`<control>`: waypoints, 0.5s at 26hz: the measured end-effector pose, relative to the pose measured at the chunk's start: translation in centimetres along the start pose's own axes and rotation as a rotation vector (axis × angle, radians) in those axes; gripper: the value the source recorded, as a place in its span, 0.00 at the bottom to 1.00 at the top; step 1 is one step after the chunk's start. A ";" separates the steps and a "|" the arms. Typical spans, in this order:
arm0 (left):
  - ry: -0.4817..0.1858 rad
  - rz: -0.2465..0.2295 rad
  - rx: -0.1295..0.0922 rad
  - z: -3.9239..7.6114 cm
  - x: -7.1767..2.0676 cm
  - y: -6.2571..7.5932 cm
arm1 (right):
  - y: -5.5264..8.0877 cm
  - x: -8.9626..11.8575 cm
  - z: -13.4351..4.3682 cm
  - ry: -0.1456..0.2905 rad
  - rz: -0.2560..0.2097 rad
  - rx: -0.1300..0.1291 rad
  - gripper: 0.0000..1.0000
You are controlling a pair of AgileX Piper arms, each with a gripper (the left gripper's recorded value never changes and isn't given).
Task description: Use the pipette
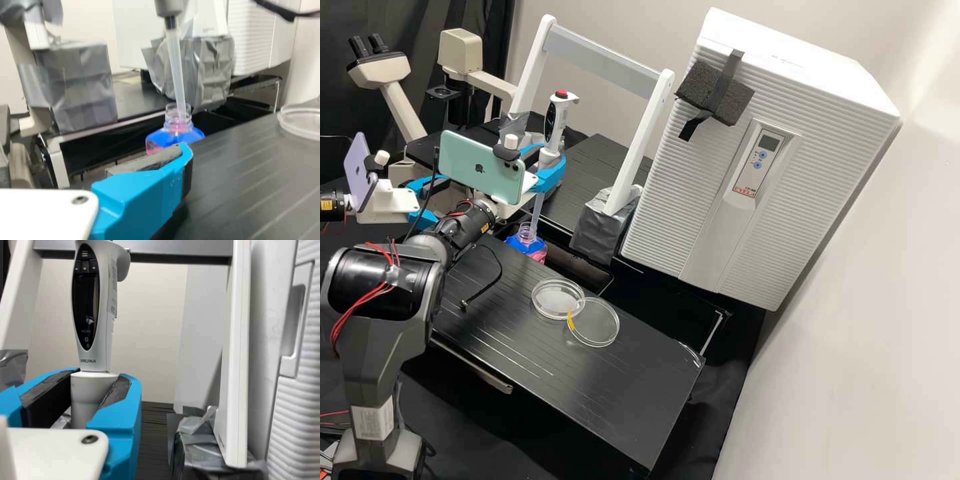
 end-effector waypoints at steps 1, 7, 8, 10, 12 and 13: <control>0.001 -0.005 -0.001 0.0 0.00 -0.1 | -0.1 -0.1 0.1 0.001 0.002 0.005 0.00; 0.009 -0.040 -0.015 -0.3 -0.24 -1.4 | -0.8 -0.4 0.4 0.007 0.025 0.004 0.00; 0.009 -0.041 -0.015 -0.3 -0.27 -1.4 | -0.9 -0.4 0.5 0.005 0.023 0.002 0.00; 0.009 -0.041 -0.024 -0.3 -0.27 -1.4 | -1.1 -0.5 0.7 0.001 0.017 0.000 0.00; 0.010 -0.044 -0.029 -0.3 -0.32 -1.5 | -1.5 -0.6 0.8 -0.001 0.008 -0.001 0.00; 0.009 -0.040 -0.029 -0.3 -0.40 -1.5 | -1.7 -0.7 0.8 0.000 0.003 -0.004 0.00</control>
